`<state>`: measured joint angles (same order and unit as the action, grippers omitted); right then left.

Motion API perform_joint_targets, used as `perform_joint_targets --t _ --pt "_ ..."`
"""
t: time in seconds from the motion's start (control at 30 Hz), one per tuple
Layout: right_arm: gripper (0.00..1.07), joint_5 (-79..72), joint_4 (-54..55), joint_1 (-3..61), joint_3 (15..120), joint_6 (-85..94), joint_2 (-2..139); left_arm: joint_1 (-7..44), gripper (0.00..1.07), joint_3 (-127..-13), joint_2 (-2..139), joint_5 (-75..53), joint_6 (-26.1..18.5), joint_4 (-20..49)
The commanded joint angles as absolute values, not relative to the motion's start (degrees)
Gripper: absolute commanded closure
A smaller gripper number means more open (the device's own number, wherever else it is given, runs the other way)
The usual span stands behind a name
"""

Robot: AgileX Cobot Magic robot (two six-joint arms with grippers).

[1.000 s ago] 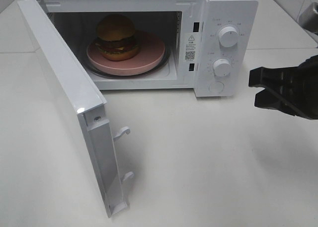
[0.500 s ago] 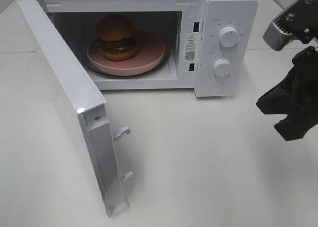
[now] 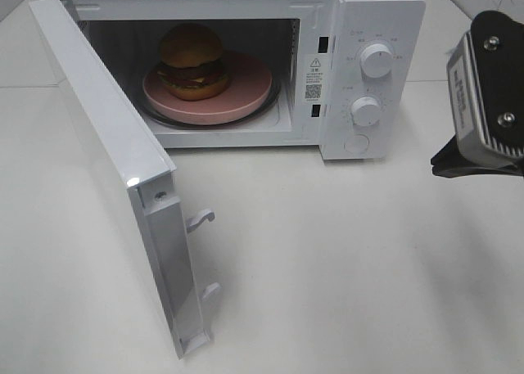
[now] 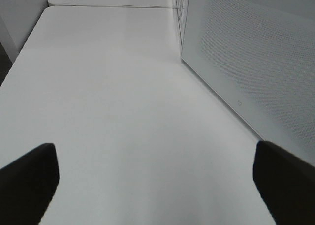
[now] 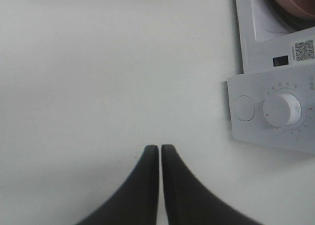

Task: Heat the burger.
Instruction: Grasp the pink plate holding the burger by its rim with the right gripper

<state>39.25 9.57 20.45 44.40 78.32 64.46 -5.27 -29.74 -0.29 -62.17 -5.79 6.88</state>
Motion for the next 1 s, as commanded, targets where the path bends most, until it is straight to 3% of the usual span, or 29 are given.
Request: perform_joint_targets --t 0.03,0.07,0.13,0.17,0.2,0.23,0.27,0.3,0.33,0.47,1.0 --pt "0.88 39.7 8.6 20.3 44.6 79.1 63.9 -5.4 0.07 -29.6 -1.0 -61.5 -5.6 7.3" --pt "0.88 39.7 8.6 20.3 44.6 79.1 63.9 -5.4 0.07 -29.6 -1.0 -61.5 -5.6 7.3" --pt "0.69 39.5 8.3 20.3 44.6 76.3 63.9 -5.4 0.07 -29.6 -1.0 -61.5 -5.6 7.3" --pt "0.69 39.5 8.3 20.3 44.6 76.3 63.9 -5.4 0.07 -29.6 -1.0 -61.5 -5.6 7.3" --pt "0.52 39.2 8.3 20.3 44.6 74.4 63.9 -5.4 0.07 -29.6 -1.0 -61.5 -5.6 7.3" --pt "0.43 39.2 8.3 20.3 44.6 73.6 63.9 -5.4 0.07 -29.6 -1.0 -61.5 -5.6 7.3" --pt "0.43 39.2 8.3 20.3 44.6 73.6 63.9 -5.4 0.07 -29.6 -1.0 -61.5 -5.6 7.3" --pt "0.25 39.2 8.1 20.3 44.6 73.2 63.9 -5.4 0.07 -29.6 -1.0 -61.5 -5.6 7.3" --pt "0.14 39.2 7.8 20.3 44.6 72.4 63.9 -5.4 0.07 -29.6 -1.0 -61.5 -5.6 7.3" --pt "0.09 39.2 6.0 20.3 44.6 72.1 63.9 -5.4 0.07 -29.6 -1.0 -61.5 -5.6 7.3" --pt "0.18 31.6 5.3 21.0 45.0 71.7 64.7 -5.4 0.07 -29.6 -1.0 -61.5 -5.6 7.3"
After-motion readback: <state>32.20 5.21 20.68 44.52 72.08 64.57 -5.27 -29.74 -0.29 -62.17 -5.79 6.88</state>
